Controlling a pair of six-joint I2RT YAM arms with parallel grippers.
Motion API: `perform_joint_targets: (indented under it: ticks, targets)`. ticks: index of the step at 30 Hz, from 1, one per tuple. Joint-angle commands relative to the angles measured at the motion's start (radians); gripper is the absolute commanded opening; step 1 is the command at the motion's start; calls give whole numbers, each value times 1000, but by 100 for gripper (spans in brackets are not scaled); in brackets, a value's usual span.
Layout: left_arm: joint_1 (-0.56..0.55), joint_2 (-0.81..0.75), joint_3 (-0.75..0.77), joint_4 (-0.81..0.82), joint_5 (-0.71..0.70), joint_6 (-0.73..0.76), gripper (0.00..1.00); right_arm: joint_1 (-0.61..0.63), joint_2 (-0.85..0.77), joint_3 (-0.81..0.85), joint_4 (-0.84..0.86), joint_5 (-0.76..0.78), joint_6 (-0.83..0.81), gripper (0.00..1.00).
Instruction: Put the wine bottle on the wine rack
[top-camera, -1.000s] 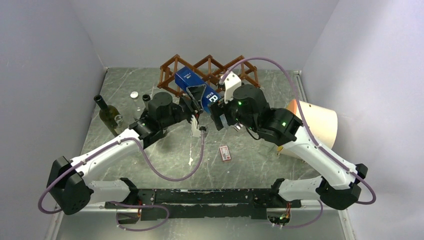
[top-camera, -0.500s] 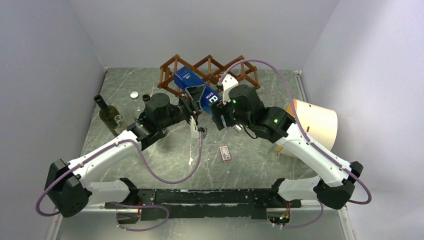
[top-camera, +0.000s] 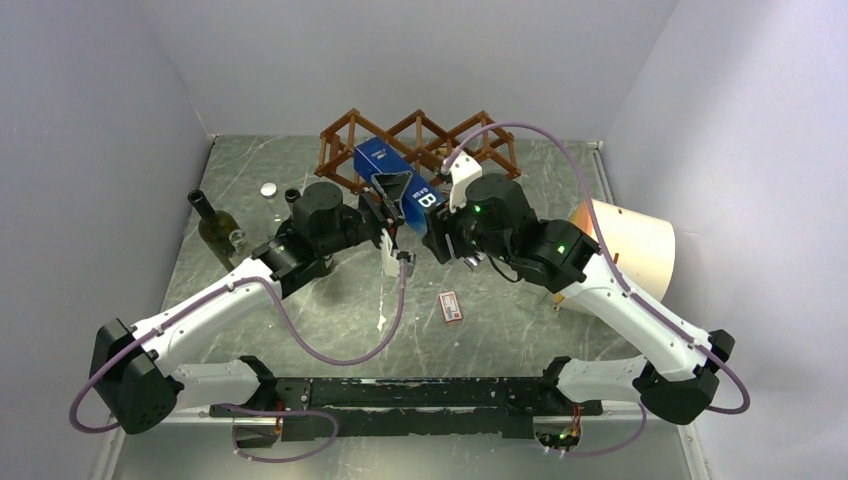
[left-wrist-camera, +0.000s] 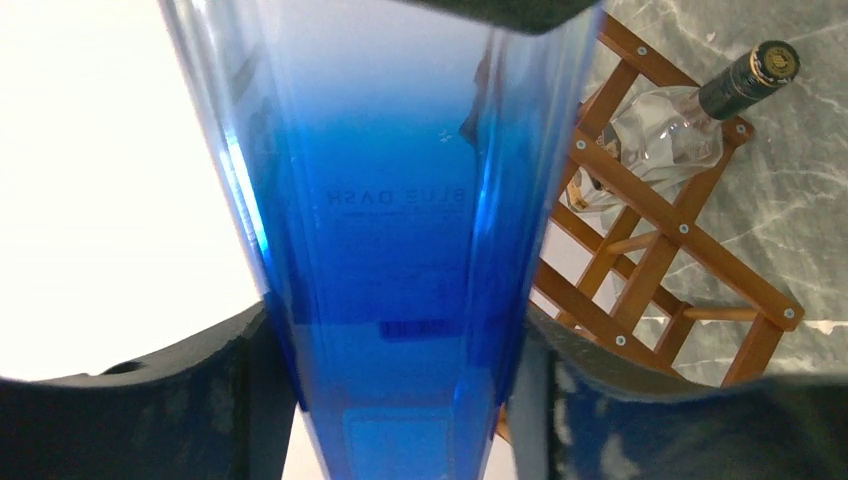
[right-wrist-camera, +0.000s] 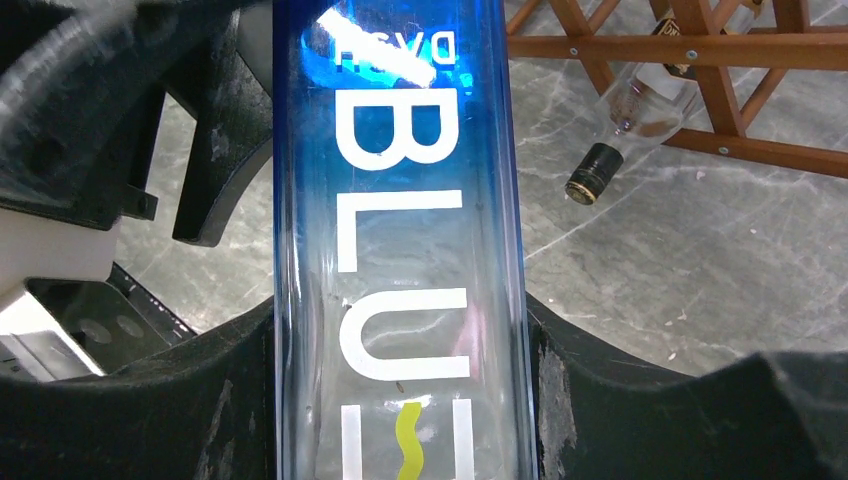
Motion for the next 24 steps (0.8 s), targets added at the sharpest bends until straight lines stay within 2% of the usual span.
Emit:
perform_joint_targets:
  ticks: [1,3,6,12,16,18,22,24]
  targets:
    - [-4,-43,81,143,10,-139,72,-20,-37,15,79,183,45,0]
    - [-4,-41,83,135,9,-155,81,-21,-51,19,99,205,57,0]
    - [-5,-35,88,159,10,-202,89,-21,-73,16,131,253,78,0]
    - [-4,-35,114,142,68,-339,91,-20,-101,10,169,354,131,0]
    - [-5,-22,143,173,84,-519,90,-21,-119,-21,196,392,155,0]
    - [-4,-27,117,289,70,-634,89,-20,-127,-42,211,387,163,0]
    - [-5,-53,63,476,-16,-893,88,-21,-134,-82,225,355,176,0]
    - [-5,-73,50,526,-120,-1043,85,-21,-134,-106,226,335,181,0]
